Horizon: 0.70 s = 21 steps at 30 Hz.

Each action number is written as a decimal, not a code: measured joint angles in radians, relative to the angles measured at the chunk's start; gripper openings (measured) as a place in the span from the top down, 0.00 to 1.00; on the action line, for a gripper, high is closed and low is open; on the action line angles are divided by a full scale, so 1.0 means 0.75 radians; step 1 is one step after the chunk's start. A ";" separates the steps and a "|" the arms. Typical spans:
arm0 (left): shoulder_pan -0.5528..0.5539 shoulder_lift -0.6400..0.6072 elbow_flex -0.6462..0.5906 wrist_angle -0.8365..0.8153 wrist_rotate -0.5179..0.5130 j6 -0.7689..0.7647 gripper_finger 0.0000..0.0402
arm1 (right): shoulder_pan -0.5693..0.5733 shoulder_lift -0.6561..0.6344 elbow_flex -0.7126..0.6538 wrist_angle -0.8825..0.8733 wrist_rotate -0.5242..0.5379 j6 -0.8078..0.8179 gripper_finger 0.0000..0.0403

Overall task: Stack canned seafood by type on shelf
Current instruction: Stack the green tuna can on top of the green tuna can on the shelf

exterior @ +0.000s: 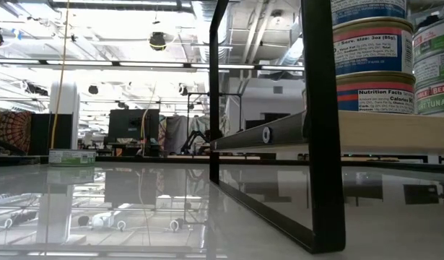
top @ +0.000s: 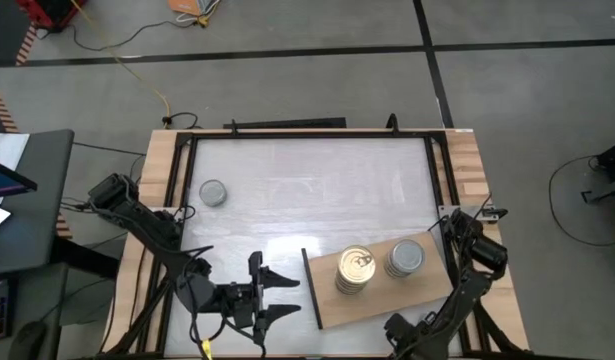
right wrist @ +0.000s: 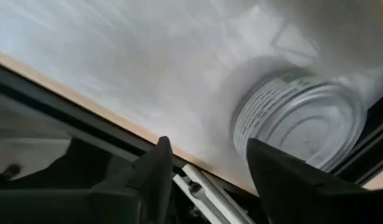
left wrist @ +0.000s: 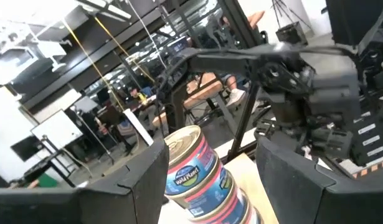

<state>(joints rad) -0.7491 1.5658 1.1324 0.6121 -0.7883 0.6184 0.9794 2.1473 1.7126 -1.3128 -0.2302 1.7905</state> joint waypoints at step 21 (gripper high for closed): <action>0.059 0.000 0.000 -0.068 0.092 -0.125 0.43 | 0.072 0.017 0.001 -0.189 -0.048 -0.039 0.73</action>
<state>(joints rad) -0.7048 1.5658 1.1324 0.5613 -0.7193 0.5249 1.0334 2.1602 1.7137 -1.4548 -0.2665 1.7611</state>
